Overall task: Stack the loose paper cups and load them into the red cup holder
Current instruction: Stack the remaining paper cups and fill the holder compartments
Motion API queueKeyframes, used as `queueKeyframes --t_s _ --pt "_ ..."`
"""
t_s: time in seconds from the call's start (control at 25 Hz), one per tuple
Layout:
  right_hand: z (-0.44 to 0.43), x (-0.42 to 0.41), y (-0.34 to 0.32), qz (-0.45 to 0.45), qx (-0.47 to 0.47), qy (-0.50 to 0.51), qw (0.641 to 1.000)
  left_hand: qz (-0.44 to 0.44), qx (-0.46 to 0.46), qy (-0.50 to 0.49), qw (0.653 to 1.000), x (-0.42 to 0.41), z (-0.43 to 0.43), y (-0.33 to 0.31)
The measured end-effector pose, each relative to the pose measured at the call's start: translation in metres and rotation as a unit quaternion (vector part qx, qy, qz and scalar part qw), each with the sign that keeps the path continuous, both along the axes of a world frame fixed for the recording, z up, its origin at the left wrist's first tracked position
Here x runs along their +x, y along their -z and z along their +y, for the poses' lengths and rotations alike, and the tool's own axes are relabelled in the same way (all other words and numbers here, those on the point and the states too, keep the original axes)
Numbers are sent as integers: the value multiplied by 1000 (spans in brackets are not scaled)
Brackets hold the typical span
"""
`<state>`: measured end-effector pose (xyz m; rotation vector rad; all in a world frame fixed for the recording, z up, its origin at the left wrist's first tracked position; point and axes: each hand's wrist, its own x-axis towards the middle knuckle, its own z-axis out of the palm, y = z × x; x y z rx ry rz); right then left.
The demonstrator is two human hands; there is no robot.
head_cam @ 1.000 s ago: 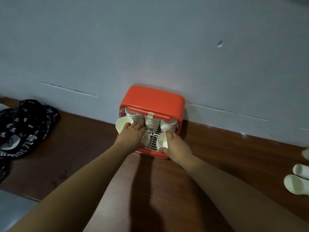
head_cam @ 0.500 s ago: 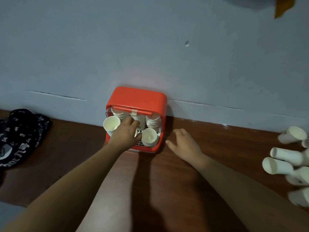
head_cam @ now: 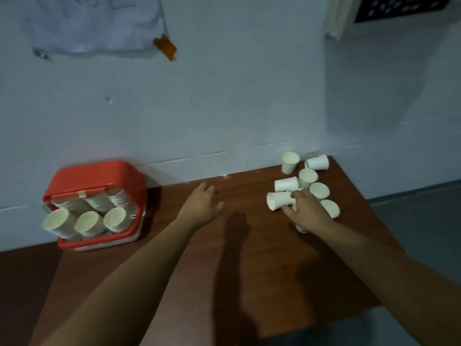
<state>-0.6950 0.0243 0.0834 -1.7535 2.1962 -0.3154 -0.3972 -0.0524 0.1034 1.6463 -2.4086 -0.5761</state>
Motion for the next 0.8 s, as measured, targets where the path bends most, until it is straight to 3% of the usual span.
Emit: queueKeyframes --t_s 0.2,0.36,0.8 --pt "70 -143 7 -5 32 79 996 -18 21 87 996 -157 37 13" --pt "100 -198 28 -36 57 122 990 -37 49 135 989 -236 49 38" --pt "16 -178 97 -102 42 61 992 -119 102 71 985 -285 17 125"
